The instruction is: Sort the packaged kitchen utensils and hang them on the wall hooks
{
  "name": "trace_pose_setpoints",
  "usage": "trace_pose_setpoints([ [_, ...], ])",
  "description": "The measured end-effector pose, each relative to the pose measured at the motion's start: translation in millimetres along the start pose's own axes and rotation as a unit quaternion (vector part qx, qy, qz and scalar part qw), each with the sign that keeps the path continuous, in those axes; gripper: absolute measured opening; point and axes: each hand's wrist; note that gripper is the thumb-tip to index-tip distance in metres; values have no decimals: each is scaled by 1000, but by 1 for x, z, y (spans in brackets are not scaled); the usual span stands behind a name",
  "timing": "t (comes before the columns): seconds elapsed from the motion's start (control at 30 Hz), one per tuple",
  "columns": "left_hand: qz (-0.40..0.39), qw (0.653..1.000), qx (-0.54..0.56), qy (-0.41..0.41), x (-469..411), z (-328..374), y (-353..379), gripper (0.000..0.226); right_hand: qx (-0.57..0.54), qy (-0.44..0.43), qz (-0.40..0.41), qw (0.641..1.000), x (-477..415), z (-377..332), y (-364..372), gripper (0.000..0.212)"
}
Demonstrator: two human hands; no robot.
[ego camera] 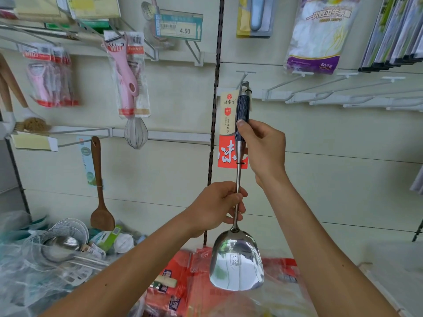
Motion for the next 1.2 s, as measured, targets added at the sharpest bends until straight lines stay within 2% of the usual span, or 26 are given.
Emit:
trace_pose_setpoints([
  [0.27, -12, 1000, -10, -14, -1, -1, 0, 20, 0, 20, 8, 1000, 1, 6, -3, 25],
  [0.4, -17, 1000, -16, -17, -1, -4, 3, 21, -1, 27, 13, 1000, 3, 14, -4, 17],
  [0.67, 0, 1000, 8, -6, 0, -12, 12, 20, -9, -17, -6, 1000, 13, 10, -6, 8],
  [0.8, 8, 1000, 7, 0, -1, -11, 10, 20, -4, -27, -7, 1000, 11, 8, -4, 10],
  [0.97, 12, 1000, 3, 2, -4, -10, 5, 21, 12, -16, -14, 1000, 5, 8, 1, 27],
  [1.2, -9, 1000, -8, -2, -8, -11, -2, 21, 12, 4, -7, 1000, 1, 15, 2, 27],
])
Point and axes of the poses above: each hand's wrist, its own x-axis away from the middle knuckle, its own y-axis out of the palm, z = x × y, and after that the axes turned 4 degrees about -y, right-handed
